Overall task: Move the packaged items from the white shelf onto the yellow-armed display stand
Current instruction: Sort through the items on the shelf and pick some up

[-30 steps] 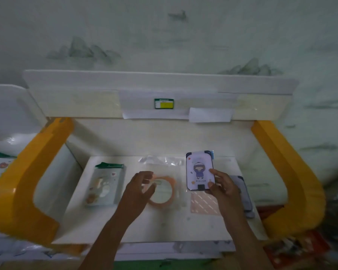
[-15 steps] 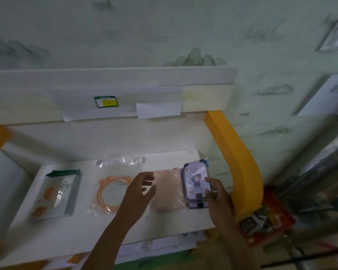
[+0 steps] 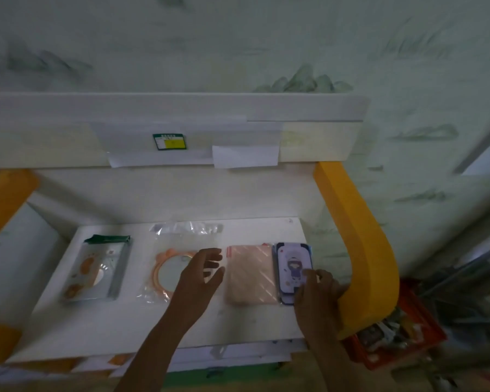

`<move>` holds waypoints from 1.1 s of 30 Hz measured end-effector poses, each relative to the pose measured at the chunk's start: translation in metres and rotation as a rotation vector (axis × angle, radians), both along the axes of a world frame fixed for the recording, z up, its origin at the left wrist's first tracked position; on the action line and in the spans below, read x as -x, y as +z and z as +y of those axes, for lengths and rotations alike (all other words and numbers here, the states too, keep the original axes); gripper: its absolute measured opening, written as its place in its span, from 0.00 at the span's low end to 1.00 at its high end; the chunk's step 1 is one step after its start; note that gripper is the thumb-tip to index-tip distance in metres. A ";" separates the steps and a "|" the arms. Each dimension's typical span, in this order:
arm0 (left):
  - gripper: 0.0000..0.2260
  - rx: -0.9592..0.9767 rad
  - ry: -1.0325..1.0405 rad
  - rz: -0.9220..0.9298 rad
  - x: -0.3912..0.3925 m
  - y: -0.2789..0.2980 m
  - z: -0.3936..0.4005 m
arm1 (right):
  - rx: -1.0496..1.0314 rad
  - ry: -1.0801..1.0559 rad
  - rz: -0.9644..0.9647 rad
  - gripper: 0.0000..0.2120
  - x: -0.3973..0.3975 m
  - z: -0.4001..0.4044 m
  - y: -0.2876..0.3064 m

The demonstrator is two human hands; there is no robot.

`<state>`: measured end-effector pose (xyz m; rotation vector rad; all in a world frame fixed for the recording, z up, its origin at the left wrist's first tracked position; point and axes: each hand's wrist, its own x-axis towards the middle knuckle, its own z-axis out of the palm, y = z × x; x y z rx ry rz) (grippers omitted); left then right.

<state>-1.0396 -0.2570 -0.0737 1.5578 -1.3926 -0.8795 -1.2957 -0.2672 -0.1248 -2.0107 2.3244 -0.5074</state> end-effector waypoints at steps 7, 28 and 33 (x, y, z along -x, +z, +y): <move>0.14 0.059 0.090 0.011 -0.050 0.008 0.040 | 0.108 0.344 -0.545 0.17 -0.038 -0.001 0.028; 0.13 0.083 0.593 -0.023 -0.312 0.036 0.307 | -0.153 1.027 -0.475 0.18 -0.365 0.142 0.079; 0.12 0.107 0.736 -0.041 -0.367 0.043 0.368 | -0.204 1.179 -0.481 0.19 -0.449 0.185 0.093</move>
